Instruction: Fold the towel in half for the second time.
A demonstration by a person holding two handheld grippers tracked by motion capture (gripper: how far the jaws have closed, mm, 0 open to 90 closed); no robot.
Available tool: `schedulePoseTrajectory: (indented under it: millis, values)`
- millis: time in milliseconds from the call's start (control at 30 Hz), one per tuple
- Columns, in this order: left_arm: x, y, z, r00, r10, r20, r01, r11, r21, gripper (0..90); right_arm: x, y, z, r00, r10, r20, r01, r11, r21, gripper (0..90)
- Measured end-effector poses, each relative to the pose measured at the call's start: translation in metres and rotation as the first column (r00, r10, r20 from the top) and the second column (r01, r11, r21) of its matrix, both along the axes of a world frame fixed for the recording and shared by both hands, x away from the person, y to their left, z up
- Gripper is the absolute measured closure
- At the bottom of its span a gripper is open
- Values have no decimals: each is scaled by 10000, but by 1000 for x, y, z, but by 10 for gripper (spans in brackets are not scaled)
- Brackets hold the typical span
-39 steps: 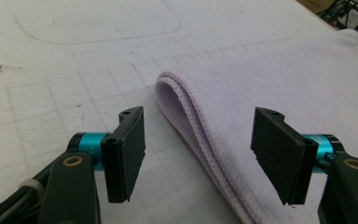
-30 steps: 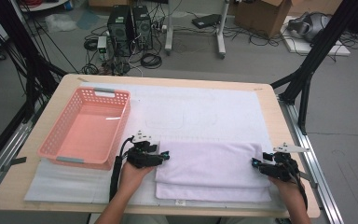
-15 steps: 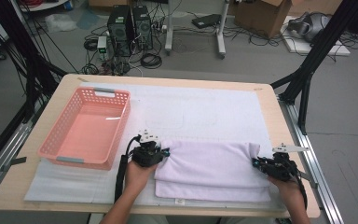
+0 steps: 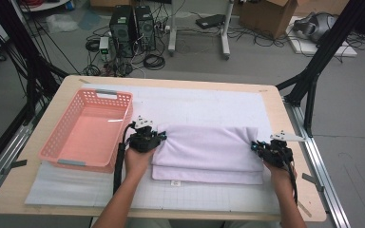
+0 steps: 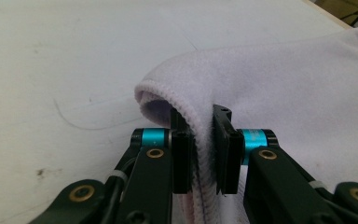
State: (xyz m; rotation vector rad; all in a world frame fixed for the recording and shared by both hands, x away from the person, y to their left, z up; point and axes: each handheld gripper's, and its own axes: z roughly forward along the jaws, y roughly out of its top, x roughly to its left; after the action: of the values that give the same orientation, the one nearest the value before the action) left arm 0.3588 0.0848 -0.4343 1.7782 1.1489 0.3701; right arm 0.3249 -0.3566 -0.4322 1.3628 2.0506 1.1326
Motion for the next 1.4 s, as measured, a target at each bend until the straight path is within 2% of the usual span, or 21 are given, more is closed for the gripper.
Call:
schedulePoseTrajectory:
  millis: [133,167,233,267,300,333,400,433,467,500,567,700,733,833,933,1100,1200,1300,1333,1400]
  values:
    - [6,-6,-11,9998,154,-103,-153,9997,171,772,15,1,0,9995,-268,-135,265,9994,-206,802]
    - [5,-6,-12,9996,233,-146,-231,9996,185,734,17,3,0,9992,-361,-180,356,9990,-260,781]
    - [3,-5,-11,9996,231,-184,-228,9996,145,584,18,4,-1,9981,-581,-204,573,9976,-388,691]
    - [3,-5,-11,9996,231,-184,-228,9996,145,527,18,4,-1,9981,-581,-204,573,9976,-388,691]
    - [2,-4,-10,9996,232,-166,-230,9997,105,503,15,3,1,9971,-741,-187,735,9968,-312,605]
    - [-2,-2,-8,9997,224,-73,-225,9997,-66,503,15,3,1,9971,-741,-187,735,9968,-312,605]
    - [-7,1,-7,9999,129,-2,-129,9998,-147,472,8,-2,5,9974,-722,-67,722,9974,75,569]
    - [-11,1,-7,9991,-267,-319,270,9996,89,442,1,-5,9,9985,-534,-76,537,9976,436,512]
    - [-11,1,-7,9991,-267,-319,270,9996,89,431,-1,-7,10,9994,-298,-179,307,9983,497,495]
    - [-18,1,-6,9989,-408,-231,411,9991,113,429,-5,-7,10,9994,-168,-311,181,9990,406,485]
    - [-25,2,-5,9989,-461,-112,458,9987,-233,435,-13,-7,10,9995,99,-303,-90,9995,307,465]
    - [-35,6,-6,9985,-537,-107,534,9981,-298,457,-26,-8,9,9991,340,-268,-333,9991,269,465]
    - [-38,7,-7,9986,-521,-128,518,9983,-261,463,-33,-9,8,9976,556,-415,-543,9980,324,466]
    - [-48,12,-10,9986,-475,-244,464,9980,-441,464,-42,-12,8,9977,573,-364,-562,9980,295,472]
    - [-60,18,-13,9970,-669,-379,651,9968,-454,475,-47,-18,9,9988,403,-282,-394,9987,310,494]
    - [-67,20,-15,9957,-733,-573,699,9958,-598,512,-53,-26,2,9981,328,-521,-289,9969,731,555]
    - [-71,20,-19,9914,-1095,-723,1057,9929,-537,626,-55,-25,-2,9964,319,-791,-265,9973,689,600]
    - [-73,19,-18,9905,-1231,-618,1202,9915,-491,795,-54,-25,-6,9936,509,-1008,-461,9977,496,765]
    - [-75,18,-17,9912,-1229,-487,1212,9920,-364,820,-54,-25,-7,9931,595,-1013,-551,9974,457,821]
    - [-77,20,-15,9924,-1179,-357,1167,9925,-353,830,-55,-26,-7,9933,586,-1000,-541,9974,473,840]
